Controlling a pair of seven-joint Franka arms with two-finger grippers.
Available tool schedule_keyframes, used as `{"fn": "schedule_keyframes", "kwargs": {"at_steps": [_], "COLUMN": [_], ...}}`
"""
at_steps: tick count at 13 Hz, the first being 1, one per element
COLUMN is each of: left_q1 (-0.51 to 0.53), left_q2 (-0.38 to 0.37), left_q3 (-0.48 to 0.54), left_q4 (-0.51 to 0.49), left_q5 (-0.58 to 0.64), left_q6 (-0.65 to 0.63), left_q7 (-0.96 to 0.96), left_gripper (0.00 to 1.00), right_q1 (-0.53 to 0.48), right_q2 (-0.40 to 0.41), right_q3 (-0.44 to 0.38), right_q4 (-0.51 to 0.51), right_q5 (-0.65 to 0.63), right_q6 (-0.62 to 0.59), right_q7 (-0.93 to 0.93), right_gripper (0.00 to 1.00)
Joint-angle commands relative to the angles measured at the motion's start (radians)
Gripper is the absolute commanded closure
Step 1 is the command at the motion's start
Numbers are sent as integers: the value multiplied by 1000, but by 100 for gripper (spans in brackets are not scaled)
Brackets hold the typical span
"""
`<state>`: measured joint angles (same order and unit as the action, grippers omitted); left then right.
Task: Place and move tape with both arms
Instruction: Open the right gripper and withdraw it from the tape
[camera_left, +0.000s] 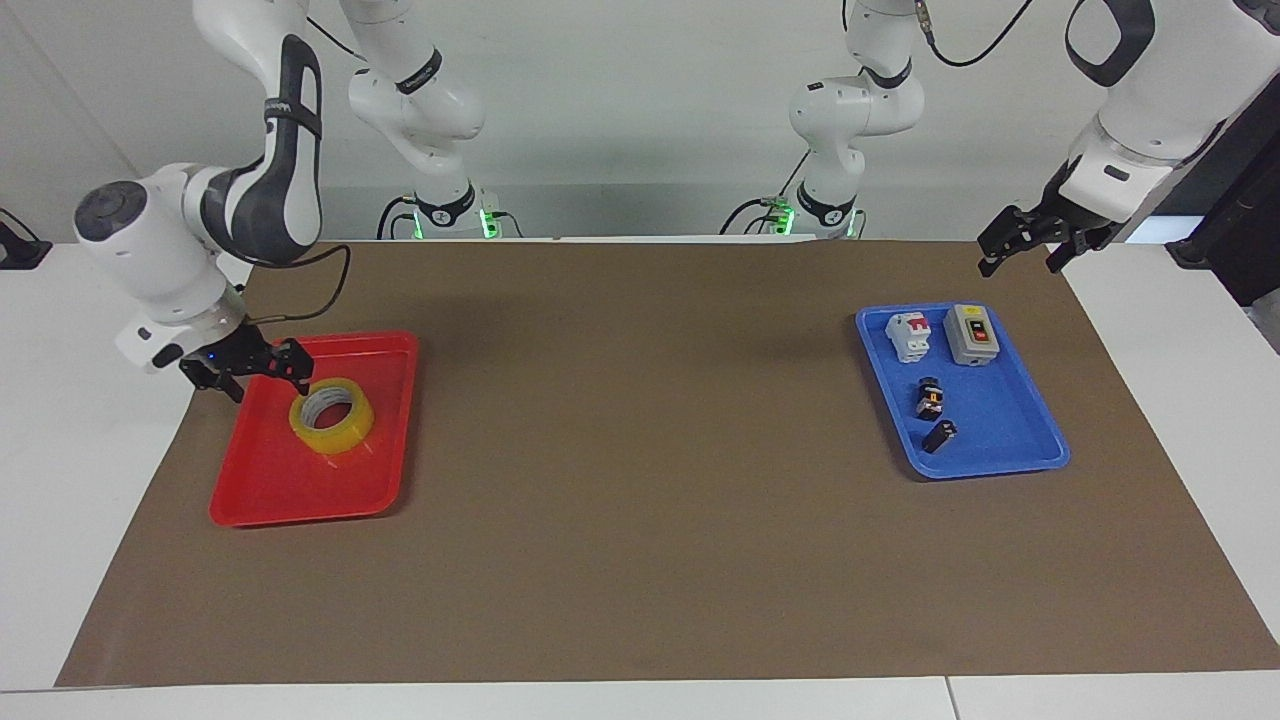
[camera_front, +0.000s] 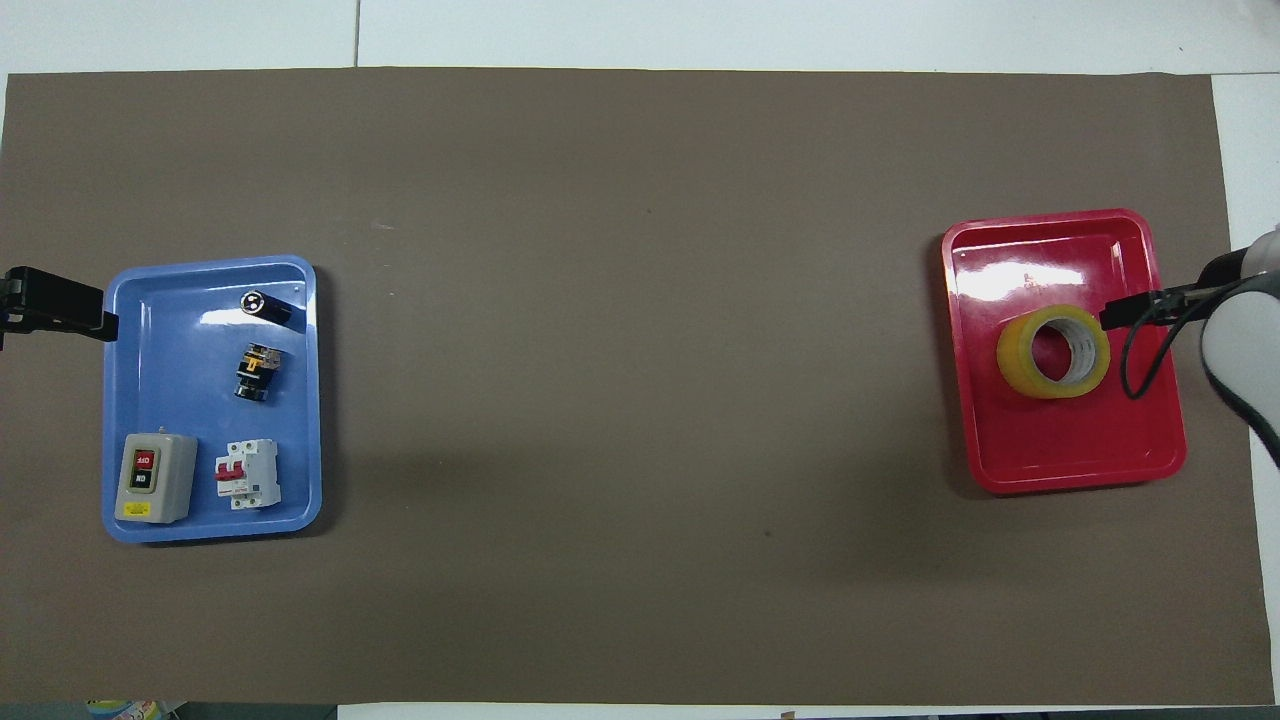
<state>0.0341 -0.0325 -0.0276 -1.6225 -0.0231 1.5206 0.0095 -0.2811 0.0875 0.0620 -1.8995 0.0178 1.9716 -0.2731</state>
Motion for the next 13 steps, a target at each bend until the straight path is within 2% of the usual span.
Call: {"fn": "schedule_keyframes", "kwargs": {"at_steps": [1, 3, 6, 8, 10, 12, 13], "left_q1": [6, 6, 6, 6, 6, 6, 6], "left_q2": [-17, -17, -17, -17, -17, -17, -17], "left_q3": [2, 2, 2, 2, 2, 2, 2], "left_q4": [-14, -14, -16, -14, -14, -14, -16], "left_q5": [-20, -20, -20, -20, -20, -20, -20], "left_q6": [0, 0, 0, 0, -2, 0, 0], "left_q7": [13, 13, 13, 13, 13, 13, 13], "left_gripper": [0, 0, 0, 0, 0, 0, 0], "right_q1": [-4, -4, -6, 32, 121, 170, 239], "right_q2": [-44, -106, -107, -103, -95, -104, -103], "right_q3": [36, 36, 29, 9, -82, -109, -169], "right_q4": [135, 204, 357, 391, 439, 442, 441], "right_q5": [19, 19, -2, -22, -41, -36, -42], "right_q6": [-198, -325, -538, -604, -619, -652, -652], "right_q7": [104, 115, 123, 132, 150, 156, 175], "right_gripper": [0, 0, 0, 0, 0, 0, 0]}}
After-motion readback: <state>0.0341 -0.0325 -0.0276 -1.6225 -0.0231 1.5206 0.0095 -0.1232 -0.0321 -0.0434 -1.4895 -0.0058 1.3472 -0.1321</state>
